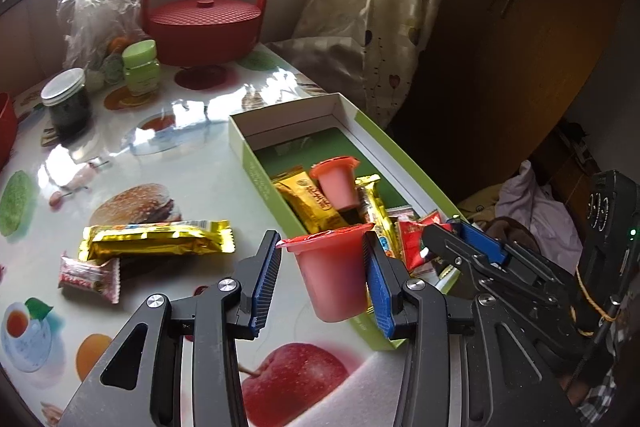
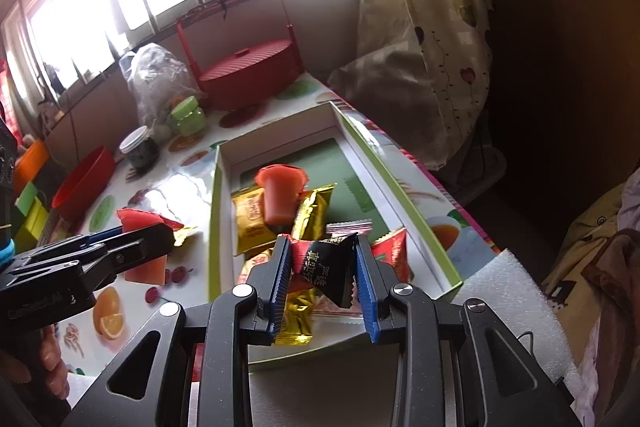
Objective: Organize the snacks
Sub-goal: 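Carry the red-and-black candy with the right gripper while the left gripper carries the jelly cup over the box, then stack the jelly cup with the left gripper while the right gripper releases its candy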
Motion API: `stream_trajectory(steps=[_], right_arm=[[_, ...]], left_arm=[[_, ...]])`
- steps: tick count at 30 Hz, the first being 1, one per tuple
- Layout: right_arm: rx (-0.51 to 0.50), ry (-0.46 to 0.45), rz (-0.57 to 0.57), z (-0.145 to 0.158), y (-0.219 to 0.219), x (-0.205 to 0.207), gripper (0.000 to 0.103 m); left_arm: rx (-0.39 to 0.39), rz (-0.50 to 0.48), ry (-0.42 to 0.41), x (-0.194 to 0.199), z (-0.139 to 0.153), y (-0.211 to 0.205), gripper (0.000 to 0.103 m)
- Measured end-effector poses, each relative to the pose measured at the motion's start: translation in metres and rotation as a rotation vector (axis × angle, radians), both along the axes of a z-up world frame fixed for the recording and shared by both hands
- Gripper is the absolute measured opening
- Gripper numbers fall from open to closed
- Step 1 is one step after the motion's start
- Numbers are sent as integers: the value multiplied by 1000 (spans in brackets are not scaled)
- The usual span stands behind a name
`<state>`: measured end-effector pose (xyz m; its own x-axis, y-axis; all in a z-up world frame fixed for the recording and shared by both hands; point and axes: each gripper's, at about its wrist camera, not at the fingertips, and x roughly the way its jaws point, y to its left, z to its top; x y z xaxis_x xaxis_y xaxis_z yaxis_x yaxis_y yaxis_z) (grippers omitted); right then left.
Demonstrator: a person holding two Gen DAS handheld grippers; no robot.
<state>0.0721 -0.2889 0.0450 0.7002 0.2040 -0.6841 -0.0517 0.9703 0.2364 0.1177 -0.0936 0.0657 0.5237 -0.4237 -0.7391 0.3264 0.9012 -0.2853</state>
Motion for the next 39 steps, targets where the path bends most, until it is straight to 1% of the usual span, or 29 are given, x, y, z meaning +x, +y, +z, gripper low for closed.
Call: stream_trajectory(steps=[9,13,26,29,32,39], right_arm=[[-26,17,-26,-10,-6,5,30],[-33,23,-37,-13,-10,6,30],[-116,-10,-57,-17,-9,9,30],[-112,-10,-56,-17,-9,9,30],[-115,-10,-58,-18,-9,9,30],[-111,-17,-54,-18,-8,8,31]], left_arm=[[-4,-43,13,6,-6,-17,43],[7,-60,23,10,-12,-25,43],[48,-88,34,20,-22,-50,43],[69,-93,42,24,-25,-55,43],[71,-88,58,29,-30,-57,43],[88,-84,63,35,-34,-61,43]])
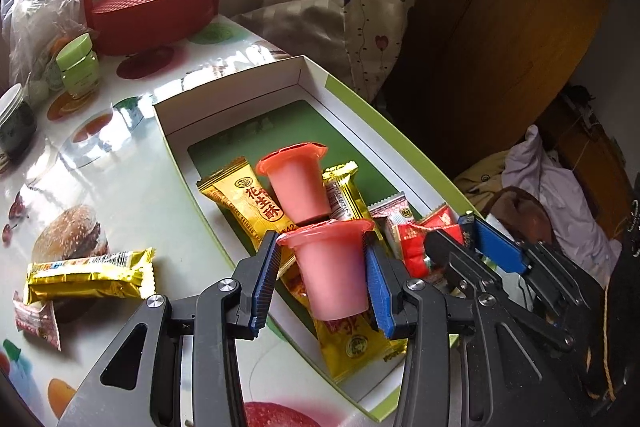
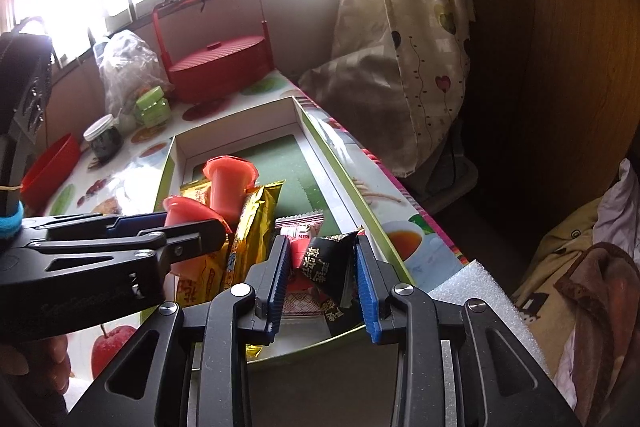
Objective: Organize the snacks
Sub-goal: 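Stack the jelly cup with the left gripper while the right gripper releases its candy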
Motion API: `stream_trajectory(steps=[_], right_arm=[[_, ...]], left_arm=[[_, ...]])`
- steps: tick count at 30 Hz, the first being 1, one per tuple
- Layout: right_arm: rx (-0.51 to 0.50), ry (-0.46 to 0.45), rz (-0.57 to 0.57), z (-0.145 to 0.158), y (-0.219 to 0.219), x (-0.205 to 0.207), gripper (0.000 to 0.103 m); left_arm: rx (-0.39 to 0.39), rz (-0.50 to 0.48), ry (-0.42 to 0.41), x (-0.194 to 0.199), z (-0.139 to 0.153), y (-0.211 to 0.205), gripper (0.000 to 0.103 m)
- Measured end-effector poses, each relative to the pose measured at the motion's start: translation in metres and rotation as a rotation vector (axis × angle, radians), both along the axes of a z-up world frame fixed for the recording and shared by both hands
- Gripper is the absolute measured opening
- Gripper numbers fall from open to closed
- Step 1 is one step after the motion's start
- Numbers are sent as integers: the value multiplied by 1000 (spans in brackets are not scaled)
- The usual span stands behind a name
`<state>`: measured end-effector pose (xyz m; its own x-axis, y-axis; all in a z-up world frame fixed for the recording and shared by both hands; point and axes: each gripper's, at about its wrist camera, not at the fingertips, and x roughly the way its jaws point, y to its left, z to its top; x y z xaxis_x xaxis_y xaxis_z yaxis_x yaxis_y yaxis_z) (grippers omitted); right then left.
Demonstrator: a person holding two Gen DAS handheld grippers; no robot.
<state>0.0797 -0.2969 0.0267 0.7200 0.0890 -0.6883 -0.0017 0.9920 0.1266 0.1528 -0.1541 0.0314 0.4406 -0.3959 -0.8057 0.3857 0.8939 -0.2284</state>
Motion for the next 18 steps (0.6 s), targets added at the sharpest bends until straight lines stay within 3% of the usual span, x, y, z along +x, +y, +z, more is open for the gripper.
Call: stream_trajectory(steps=[18], right_arm=[[-3,-1,-1,-1,0,1,33]], left_arm=[[3,34,12,11,-3,-1,43]])
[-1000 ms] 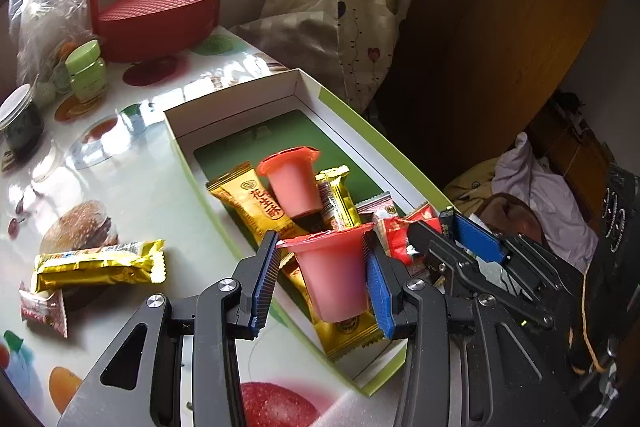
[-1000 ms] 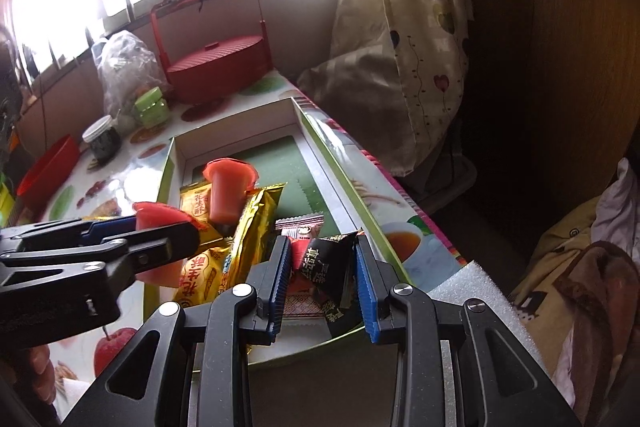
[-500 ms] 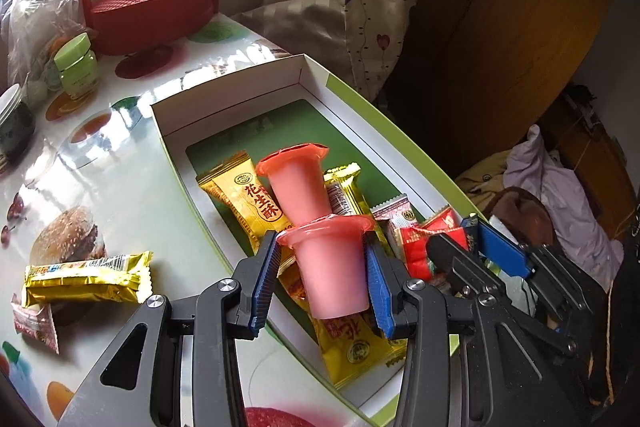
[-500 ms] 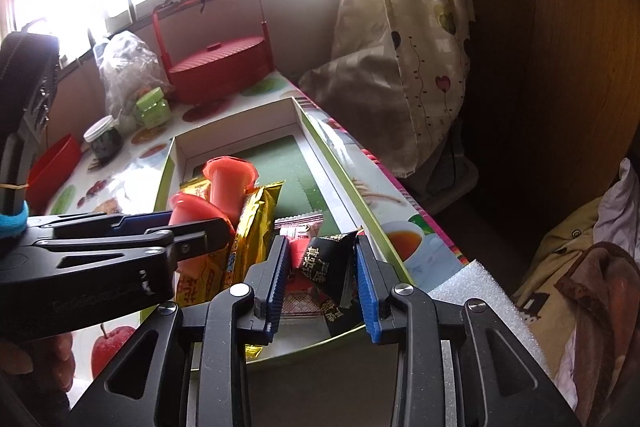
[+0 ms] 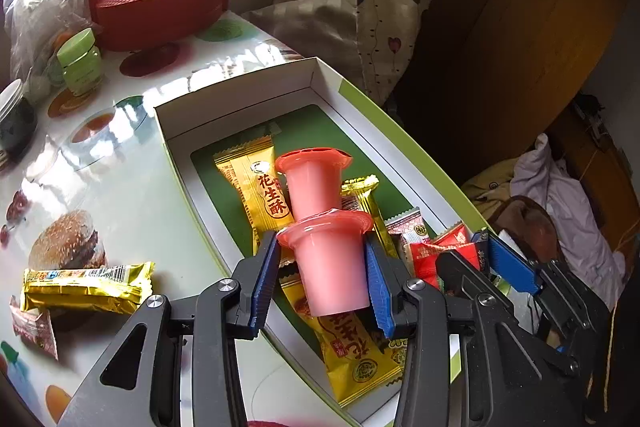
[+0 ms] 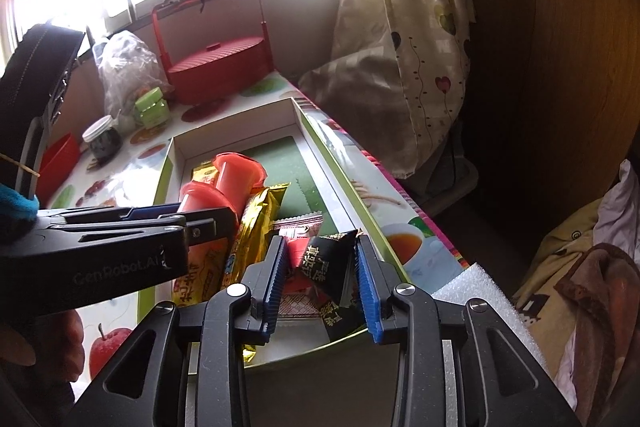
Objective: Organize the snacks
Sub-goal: 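Stack the jelly cup with the left gripper while the right gripper releases its candy, then open both grippers and move them back over the remaining snacks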
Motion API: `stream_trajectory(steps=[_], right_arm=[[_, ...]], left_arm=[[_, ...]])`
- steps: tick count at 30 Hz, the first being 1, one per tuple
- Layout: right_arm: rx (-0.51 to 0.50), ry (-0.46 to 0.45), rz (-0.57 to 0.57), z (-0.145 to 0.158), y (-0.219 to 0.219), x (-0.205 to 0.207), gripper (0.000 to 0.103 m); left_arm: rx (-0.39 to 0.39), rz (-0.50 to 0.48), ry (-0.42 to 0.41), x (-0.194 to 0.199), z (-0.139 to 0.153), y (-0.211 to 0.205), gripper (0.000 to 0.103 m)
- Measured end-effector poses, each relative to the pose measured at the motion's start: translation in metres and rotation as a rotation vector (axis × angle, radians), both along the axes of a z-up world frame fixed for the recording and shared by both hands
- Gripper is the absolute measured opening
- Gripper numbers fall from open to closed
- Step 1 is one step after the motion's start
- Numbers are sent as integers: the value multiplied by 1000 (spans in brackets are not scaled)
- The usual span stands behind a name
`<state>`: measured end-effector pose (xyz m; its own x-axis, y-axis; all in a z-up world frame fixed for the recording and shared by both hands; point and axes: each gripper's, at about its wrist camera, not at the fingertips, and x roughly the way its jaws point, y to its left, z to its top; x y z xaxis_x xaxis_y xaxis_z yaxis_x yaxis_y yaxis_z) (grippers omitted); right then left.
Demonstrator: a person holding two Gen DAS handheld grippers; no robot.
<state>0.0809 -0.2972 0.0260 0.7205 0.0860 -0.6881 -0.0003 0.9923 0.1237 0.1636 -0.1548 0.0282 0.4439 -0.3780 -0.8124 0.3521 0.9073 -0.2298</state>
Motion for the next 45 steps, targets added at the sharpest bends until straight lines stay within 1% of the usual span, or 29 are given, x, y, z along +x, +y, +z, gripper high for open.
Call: stream_trajectory(steps=[2,5,10,17,23,27,33,36,39,45], right_arm=[[-2,3,0,0,0,1,36],[-5,5,-4,-1,-1,3,38],[-4,5,-9,-1,-2,2,41],[-5,-6,-13,1,-1,-2,50],[-6,-20,-22,5,1,-8,54],[-8,-32,-23,10,1,-12,55],[-11,-42,-18,15,5,-18,56],[-11,-52,-6,18,10,-22,56],[-17,-53,3,20,15,-23,56],[-19,-66,20,26,23,-28,56]], left_arm=[[0,-1,-2,-1,1,0,44],[-14,-6,-3,-3,3,2,48],[-19,-5,-11,-5,6,2,49],[-21,-5,-28,-12,13,4,49],[-29,-1,-54,-22,24,10,49],[-6,0,-102,-32,33,14,49],[-15,7,-124,-43,42,22,49],[0,10,-140,-49,46,27,49],[-8,11,-144,-54,49,31,49],[2,32,-167,-61,55,40,49]])
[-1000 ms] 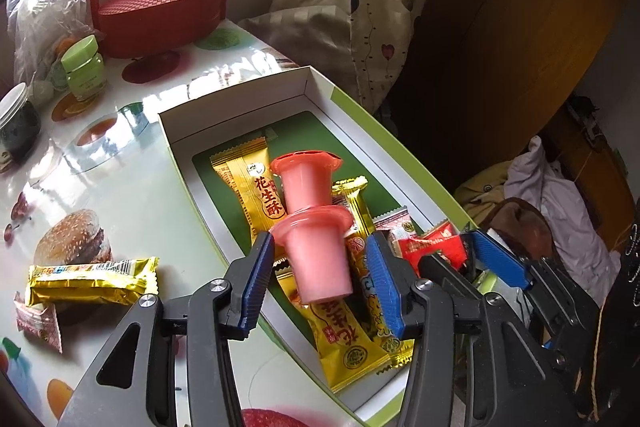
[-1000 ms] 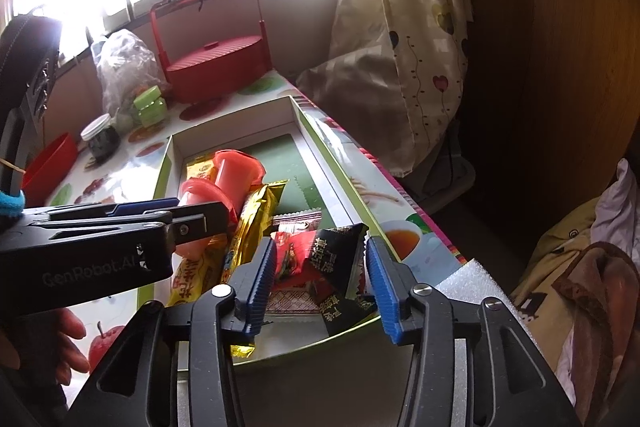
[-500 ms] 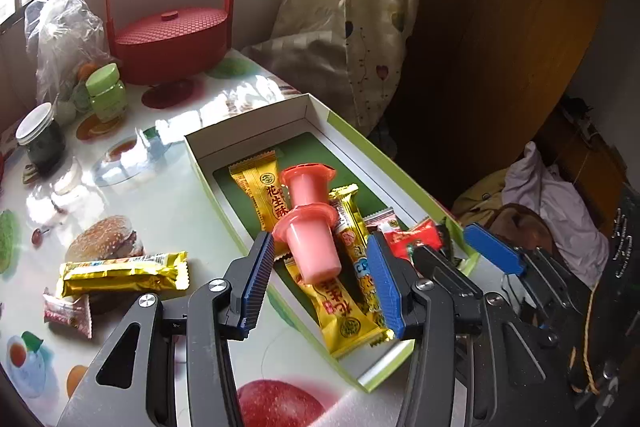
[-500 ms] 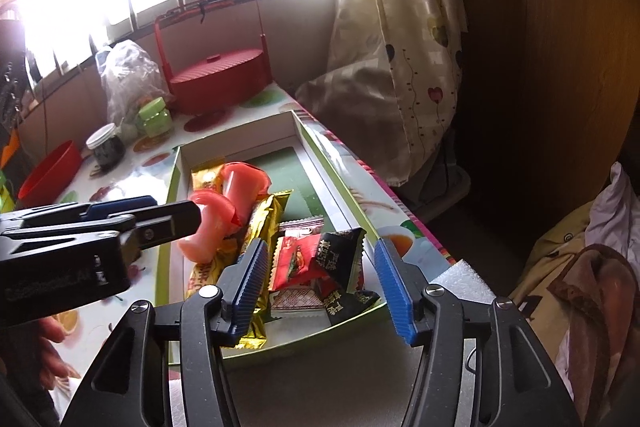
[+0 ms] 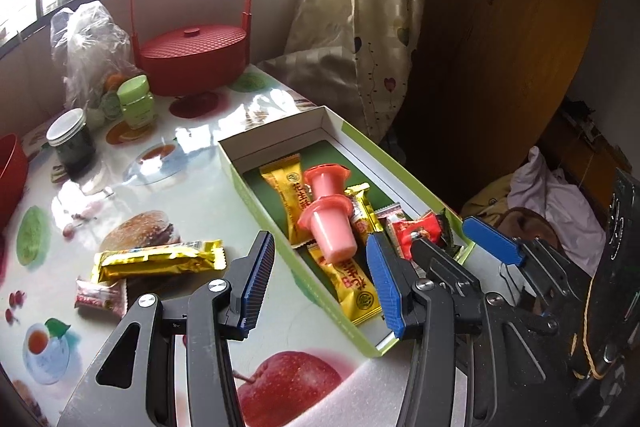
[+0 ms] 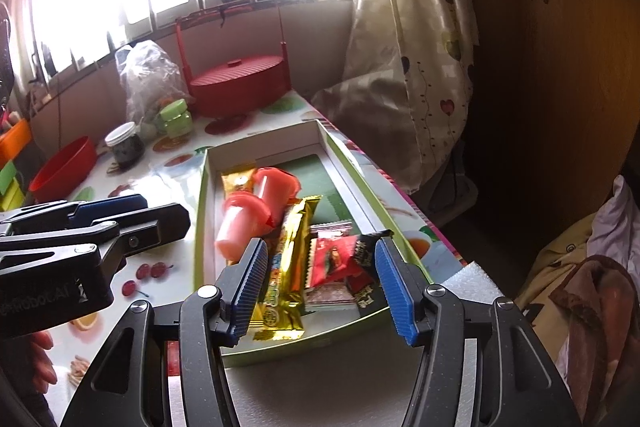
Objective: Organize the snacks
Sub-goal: 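Open both grippers and move them back over the remaining snacks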
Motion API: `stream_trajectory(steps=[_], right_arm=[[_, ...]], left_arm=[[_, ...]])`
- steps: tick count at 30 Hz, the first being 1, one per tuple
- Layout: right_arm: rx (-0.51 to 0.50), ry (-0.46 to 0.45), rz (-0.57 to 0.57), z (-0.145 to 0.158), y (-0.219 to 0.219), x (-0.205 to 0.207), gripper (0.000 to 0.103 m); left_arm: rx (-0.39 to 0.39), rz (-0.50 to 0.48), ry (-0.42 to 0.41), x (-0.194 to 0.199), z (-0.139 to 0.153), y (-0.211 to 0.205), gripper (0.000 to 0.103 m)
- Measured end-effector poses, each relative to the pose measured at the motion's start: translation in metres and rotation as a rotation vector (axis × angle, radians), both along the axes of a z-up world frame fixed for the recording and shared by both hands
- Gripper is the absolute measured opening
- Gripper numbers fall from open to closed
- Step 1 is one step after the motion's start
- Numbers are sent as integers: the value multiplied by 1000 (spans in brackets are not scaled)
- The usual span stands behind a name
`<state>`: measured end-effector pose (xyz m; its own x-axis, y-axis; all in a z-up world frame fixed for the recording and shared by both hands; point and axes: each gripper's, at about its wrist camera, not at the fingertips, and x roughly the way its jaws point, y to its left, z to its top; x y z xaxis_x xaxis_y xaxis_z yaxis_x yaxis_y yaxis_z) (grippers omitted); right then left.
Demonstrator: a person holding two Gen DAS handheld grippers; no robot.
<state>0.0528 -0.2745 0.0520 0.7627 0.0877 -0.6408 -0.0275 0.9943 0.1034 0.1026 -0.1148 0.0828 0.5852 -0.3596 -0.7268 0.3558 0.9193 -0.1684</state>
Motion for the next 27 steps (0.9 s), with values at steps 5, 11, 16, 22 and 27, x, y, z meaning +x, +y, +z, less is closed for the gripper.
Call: stream_trajectory(steps=[5,11,16,22,27], right_arm=[[-6,-5,14,4,7,-1,56],[-7,-15,37,7,15,-4,57],[-10,-14,61,8,24,-3,57],[-1,-23,100,10,38,-3,57],[-4,-21,125,10,50,-1,57]], left_arm=[[4,19,-18,-7,4,9,49],[1,37,-32,-14,8,22,49],[-5,71,-30,-19,7,39,49],[-6,103,-25,-22,4,55,49],[-15,125,-19,-24,2,68,49]])
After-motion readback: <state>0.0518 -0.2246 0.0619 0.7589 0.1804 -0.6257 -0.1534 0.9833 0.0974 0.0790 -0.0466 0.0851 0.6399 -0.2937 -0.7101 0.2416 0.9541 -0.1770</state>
